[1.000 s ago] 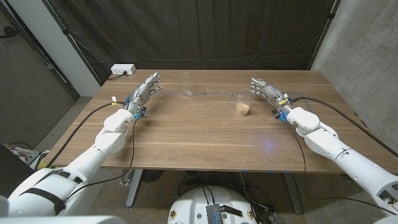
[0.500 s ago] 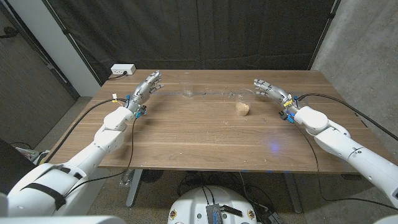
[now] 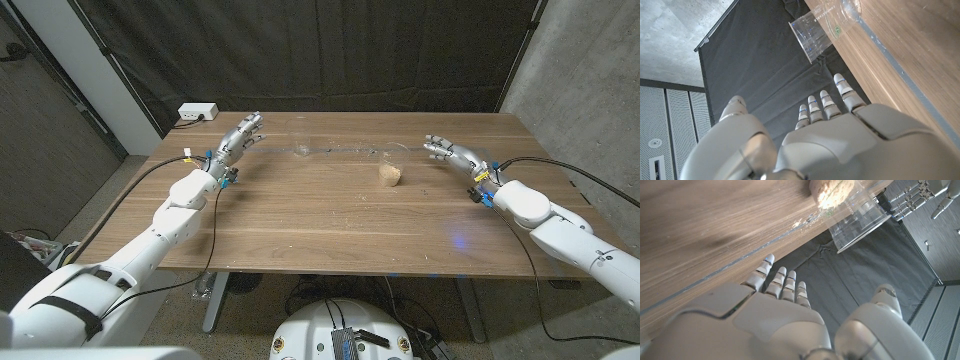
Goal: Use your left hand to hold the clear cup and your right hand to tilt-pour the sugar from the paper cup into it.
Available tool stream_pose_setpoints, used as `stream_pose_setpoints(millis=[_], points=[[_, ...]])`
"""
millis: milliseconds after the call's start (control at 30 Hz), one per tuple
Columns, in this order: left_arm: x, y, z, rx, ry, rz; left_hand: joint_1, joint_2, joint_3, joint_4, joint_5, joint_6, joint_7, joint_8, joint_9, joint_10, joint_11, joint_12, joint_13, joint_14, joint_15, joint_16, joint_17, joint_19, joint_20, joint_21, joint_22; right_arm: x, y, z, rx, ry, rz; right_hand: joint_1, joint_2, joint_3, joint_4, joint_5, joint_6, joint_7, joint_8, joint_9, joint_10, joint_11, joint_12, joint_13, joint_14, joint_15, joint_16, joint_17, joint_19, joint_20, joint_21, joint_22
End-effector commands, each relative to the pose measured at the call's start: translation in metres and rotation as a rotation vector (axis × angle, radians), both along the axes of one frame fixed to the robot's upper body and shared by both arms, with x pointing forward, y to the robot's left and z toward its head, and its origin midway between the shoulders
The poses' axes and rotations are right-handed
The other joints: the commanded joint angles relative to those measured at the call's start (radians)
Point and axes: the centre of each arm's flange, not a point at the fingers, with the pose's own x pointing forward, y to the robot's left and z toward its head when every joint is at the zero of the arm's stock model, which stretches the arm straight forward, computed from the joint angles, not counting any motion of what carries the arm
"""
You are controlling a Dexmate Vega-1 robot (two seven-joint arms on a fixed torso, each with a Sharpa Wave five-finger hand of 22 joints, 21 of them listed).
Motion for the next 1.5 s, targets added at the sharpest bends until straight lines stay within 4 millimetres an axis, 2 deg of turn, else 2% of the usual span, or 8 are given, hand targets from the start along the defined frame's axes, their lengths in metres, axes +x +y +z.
stream_pose_setpoints(millis=[33,300,733,867,967,1300,1500], points=[[-0.006,-0.01,0.001,0.007,-0.006,0.012,0.002,-0.003,-0.002,-0.002,0.01,0.0,-0.01,0.001,0.004,0.005,0.002,0.009,0.002,0.012,-0.041,0.004,0.003,0.002,-0.003,0.002,0.005,-0.011,-0.028,-0.007,-0.061,-0.021,-0.072,0.005,-0.008,-0.004,0.001,0.009,-0.003,-0.008,0.008,0.006,0.004,-0.011,0.004,0.002,0.012,-0.03,0.007,0.002,0.007,-0.01,0.007,-0.001],[-0.013,-0.014,-0.005,0.01,0.004,0.02,0.002,-0.003,-0.004,-0.002,0.013,0.005,-0.011,0.003,0.005,0.007,0.004,0.01,0.004,0.014,-0.041,0.005,0.003,0.002,-0.004,0.002,0.006,-0.015,-0.032,-0.011,-0.181,-0.069,-0.137,0.014,-0.007,-0.011,-0.002,0.02,-0.019,-0.013,0.005,0.007,0.012,-0.013,0.007,0.003,0.019,-0.015,0.008,0.001,0.014,-0.02,0.009,-0.001],[-0.026,-0.023,-0.008,0.012,-0.012,0.035,0.001,-0.002,-0.007,0.0,0.017,0.005,-0.01,0.004,0.007,0.009,0.004,0.01,0.007,0.015,-0.042,0.005,0.004,0.002,-0.003,0.003,0.007,-0.024,-0.046,-0.016,-0.331,-0.081,-0.175,0.035,0.005,-0.008,-0.006,0.034,-0.033,-0.015,0.004,0.008,0.003,-0.019,0.005,0.004,0.011,-0.015,0.004,0.001,0.015,-0.024,0.008,-0.001],[-0.029,-0.027,-0.009,0.017,-0.016,0.034,0.0,-0.002,-0.007,0.001,0.018,0.004,-0.012,0.003,0.008,0.009,0.003,0.01,0.008,0.015,-0.042,0.005,0.004,0.002,-0.004,0.003,0.007,-0.026,-0.047,-0.02,-0.368,-0.069,-0.183,0.074,0.006,-0.007,-0.016,0.054,-0.09,-0.048,-0.006,0.009,-0.022,-0.029,-0.005,0.006,-0.016,-0.025,-0.004,0.0,0.007,-0.023,0.003,-0.001],[-0.031,-0.029,-0.01,0.014,-0.02,0.034,0.0,-0.003,-0.008,0.001,0.019,0.004,-0.011,0.003,0.008,0.009,0.002,0.01,0.008,0.014,-0.042,0.005,0.004,0.002,-0.004,0.003,0.008,-0.027,-0.045,-0.023,-0.391,-0.071,-0.198,0.089,-0.001,-0.012,-0.02,0.062,-0.107,-0.058,-0.006,0.009,-0.04,-0.041,-0.011,0.007,-0.032,-0.037,-0.008,-0.001,-0.002,-0.028,0.0,-0.002],[-0.033,-0.032,-0.013,0.014,-0.026,0.028,0.001,-0.003,-0.009,0.001,0.022,0.007,-0.01,0.004,0.009,0.009,0.003,0.011,0.01,0.015,-0.042,0.005,0.004,0.001,-0.006,0.003,0.008,-0.026,-0.035,-0.027,-0.446,-0.076,-0.254,0.123,0.003,-0.012,-0.024,0.075,-0.119,-0.056,0.0,0.01,-0.061,-0.04,-0.018,0.008,-0.05,-0.047,-0.009,-0.001,-0.01,-0.037,-0.003,-0.001],[-0.031,-0.034,-0.01,0.025,-0.028,0.019,0.001,-0.003,-0.01,0.001,0.024,0.008,-0.009,0.005,0.01,0.009,0.004,0.01,0.011,0.015,-0.042,0.005,0.005,0.001,-0.007,0.003,0.008,-0.019,-0.031,-0.028,-0.505,-0.053,-0.278,0.156,0.007,-0.01,-0.025,0.087,-0.144,-0.039,-0.001,0.011,-0.088,-0.028,-0.028,0.011,-0.071,-0.037,-0.01,-0.001,-0.019,-0.033,-0.004,-0.001]])
